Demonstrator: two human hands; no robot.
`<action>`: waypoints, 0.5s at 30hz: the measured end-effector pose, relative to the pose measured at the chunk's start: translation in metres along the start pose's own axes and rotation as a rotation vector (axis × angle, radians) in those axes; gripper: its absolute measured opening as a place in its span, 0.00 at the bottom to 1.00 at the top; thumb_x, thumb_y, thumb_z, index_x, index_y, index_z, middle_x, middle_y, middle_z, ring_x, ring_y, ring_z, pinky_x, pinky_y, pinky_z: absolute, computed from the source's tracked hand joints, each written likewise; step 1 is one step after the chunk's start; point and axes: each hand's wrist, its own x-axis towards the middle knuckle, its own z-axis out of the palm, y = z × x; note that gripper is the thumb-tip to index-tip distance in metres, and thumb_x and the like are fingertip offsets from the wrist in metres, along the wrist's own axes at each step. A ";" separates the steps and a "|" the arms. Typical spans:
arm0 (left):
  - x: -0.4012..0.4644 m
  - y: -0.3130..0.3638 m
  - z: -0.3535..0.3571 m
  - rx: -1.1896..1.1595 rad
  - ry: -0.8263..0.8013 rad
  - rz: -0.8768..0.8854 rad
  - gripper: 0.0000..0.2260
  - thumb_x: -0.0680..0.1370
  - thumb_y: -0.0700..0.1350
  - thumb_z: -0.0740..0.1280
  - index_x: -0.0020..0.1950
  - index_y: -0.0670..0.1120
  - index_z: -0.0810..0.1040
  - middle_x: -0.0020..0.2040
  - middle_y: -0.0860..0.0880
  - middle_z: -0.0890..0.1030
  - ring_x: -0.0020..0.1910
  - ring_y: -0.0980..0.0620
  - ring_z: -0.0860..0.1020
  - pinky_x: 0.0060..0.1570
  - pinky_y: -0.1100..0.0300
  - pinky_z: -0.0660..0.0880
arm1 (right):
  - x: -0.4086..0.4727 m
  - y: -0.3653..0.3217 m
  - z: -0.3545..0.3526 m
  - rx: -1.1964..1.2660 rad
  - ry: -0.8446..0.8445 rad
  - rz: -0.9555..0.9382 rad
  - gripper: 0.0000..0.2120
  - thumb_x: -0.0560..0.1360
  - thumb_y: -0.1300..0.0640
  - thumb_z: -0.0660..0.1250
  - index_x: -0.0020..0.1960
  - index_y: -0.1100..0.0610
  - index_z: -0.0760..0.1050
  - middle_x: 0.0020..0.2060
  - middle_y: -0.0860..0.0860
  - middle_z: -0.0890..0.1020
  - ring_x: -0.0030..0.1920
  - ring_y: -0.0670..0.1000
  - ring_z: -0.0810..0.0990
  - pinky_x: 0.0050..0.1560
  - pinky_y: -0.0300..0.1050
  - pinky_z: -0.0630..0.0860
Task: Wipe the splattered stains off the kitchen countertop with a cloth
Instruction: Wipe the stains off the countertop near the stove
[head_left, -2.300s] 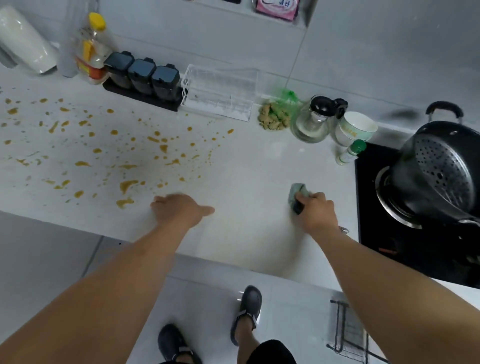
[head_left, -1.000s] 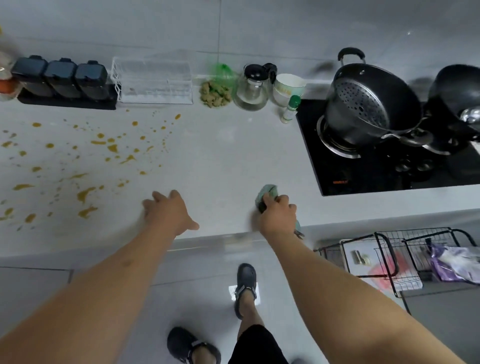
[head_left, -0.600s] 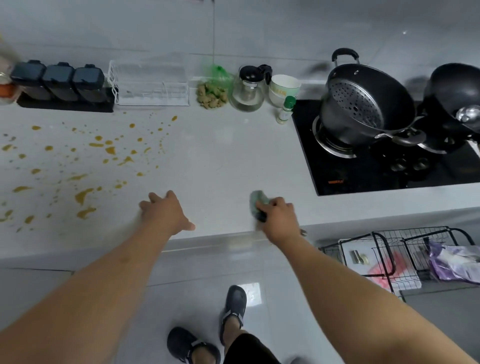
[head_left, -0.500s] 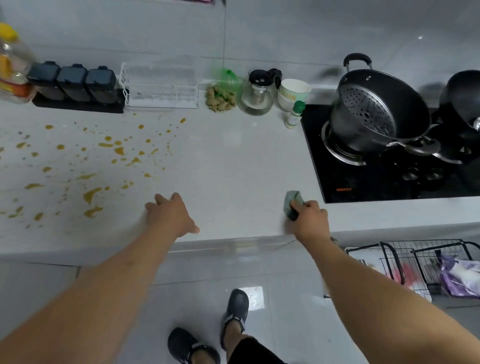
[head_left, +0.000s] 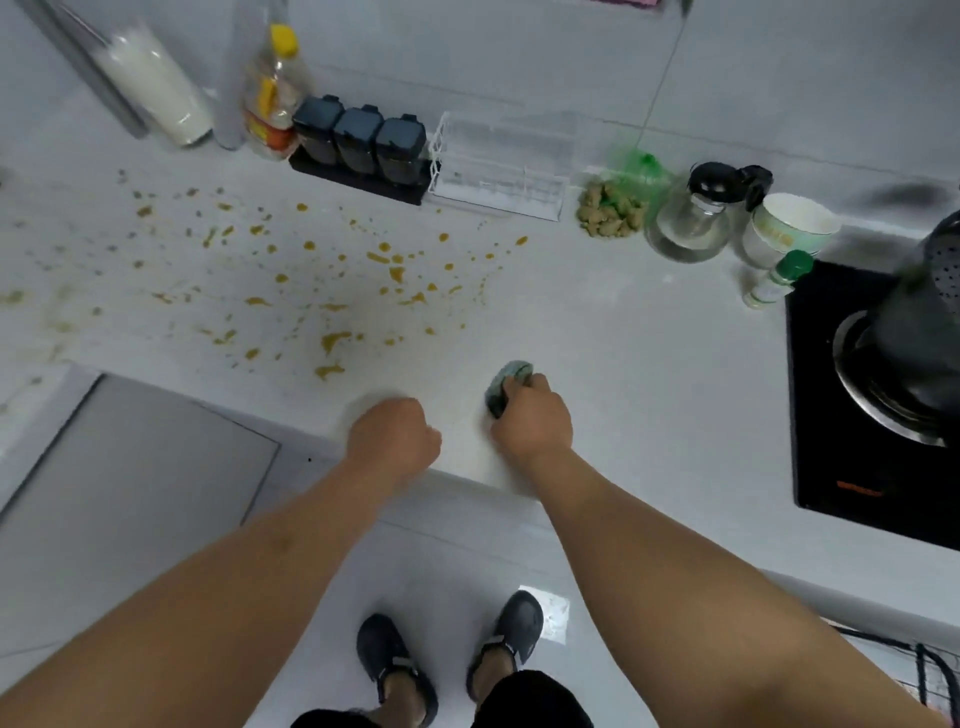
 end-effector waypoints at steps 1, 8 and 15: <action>-0.002 -0.014 -0.003 0.010 -0.003 -0.025 0.10 0.79 0.48 0.65 0.39 0.46 0.73 0.37 0.50 0.75 0.39 0.47 0.78 0.36 0.58 0.71 | -0.002 -0.016 0.008 -0.015 -0.020 -0.052 0.20 0.74 0.52 0.66 0.64 0.54 0.75 0.61 0.55 0.71 0.50 0.57 0.74 0.45 0.47 0.72; 0.006 -0.126 -0.037 0.054 0.037 -0.138 0.08 0.79 0.46 0.66 0.42 0.44 0.75 0.38 0.49 0.75 0.41 0.47 0.78 0.39 0.57 0.72 | -0.025 -0.074 0.044 -0.094 -0.130 -0.385 0.22 0.73 0.50 0.67 0.67 0.47 0.74 0.66 0.52 0.70 0.61 0.58 0.73 0.54 0.51 0.78; 0.029 -0.210 -0.070 0.006 -0.050 -0.206 0.17 0.82 0.53 0.65 0.59 0.39 0.75 0.62 0.38 0.74 0.54 0.41 0.78 0.53 0.50 0.78 | 0.012 -0.090 0.032 -0.084 0.033 -0.020 0.25 0.72 0.43 0.64 0.68 0.46 0.74 0.57 0.54 0.74 0.52 0.60 0.78 0.48 0.47 0.74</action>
